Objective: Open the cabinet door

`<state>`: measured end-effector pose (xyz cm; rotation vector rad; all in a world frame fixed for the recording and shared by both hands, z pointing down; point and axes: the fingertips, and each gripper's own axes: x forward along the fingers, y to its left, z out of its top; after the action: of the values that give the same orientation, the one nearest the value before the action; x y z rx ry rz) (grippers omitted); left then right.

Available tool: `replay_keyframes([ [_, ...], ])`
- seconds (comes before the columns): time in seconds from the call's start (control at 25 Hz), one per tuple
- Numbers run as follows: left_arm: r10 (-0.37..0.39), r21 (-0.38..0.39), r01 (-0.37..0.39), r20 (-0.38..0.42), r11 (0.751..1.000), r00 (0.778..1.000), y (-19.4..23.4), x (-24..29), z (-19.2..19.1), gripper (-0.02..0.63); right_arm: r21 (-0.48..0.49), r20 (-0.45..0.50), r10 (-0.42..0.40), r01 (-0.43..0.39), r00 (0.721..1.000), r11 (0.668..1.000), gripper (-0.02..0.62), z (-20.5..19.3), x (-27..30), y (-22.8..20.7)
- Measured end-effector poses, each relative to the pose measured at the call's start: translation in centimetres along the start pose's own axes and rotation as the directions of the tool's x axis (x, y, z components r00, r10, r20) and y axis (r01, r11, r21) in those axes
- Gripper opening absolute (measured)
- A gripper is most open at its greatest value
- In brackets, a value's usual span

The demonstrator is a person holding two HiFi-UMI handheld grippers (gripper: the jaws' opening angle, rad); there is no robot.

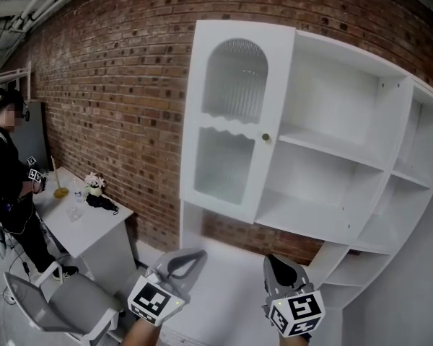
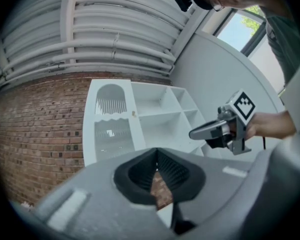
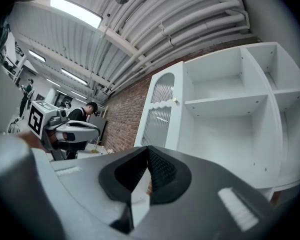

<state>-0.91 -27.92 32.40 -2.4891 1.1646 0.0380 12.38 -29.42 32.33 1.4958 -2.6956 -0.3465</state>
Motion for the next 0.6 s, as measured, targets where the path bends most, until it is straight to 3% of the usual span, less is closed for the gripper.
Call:
replay_keyframes([
  [0.6, 0.088, 0.009, -0.088, -0.035, 0.996, 0.996, -2.2, 3.5, -1.1, 0.002, 0.018, 0.022, 0.082, -0.083, 0.996, 0.996, 0.005, -1.9, 0.5, -4.5],
])
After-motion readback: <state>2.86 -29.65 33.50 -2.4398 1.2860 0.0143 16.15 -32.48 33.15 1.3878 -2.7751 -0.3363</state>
